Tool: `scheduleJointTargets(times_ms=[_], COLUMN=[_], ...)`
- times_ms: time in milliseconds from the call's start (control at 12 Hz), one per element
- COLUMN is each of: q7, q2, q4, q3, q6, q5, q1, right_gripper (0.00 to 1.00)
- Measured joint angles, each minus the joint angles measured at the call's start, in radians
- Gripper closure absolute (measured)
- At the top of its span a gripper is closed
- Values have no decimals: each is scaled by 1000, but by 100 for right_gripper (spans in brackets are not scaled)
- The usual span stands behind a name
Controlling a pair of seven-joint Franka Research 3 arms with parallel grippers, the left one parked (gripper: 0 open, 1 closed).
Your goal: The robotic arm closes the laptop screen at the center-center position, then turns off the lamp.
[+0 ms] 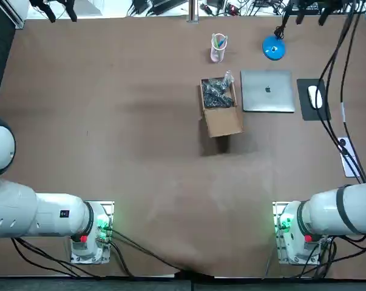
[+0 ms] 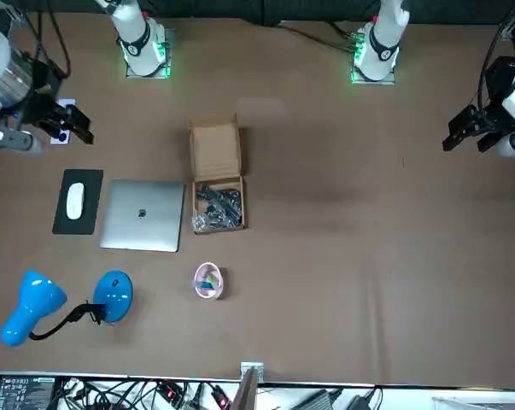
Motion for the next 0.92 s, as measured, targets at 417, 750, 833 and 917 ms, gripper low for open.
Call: scheduleJointTargets(times_ms=[417, 750, 833, 917], q7=[-183, -199, -198, -197], q2=[-76, -102, -99, -96], q4=[-74, -153, -160, -161], q3=[-120, -139, -139, -139], q6=[11, 110, 125, 133], q5=[22, 24, 24, 24], q1=[-2, -3, -2, -2], right_gripper=[0, 0, 0, 0])
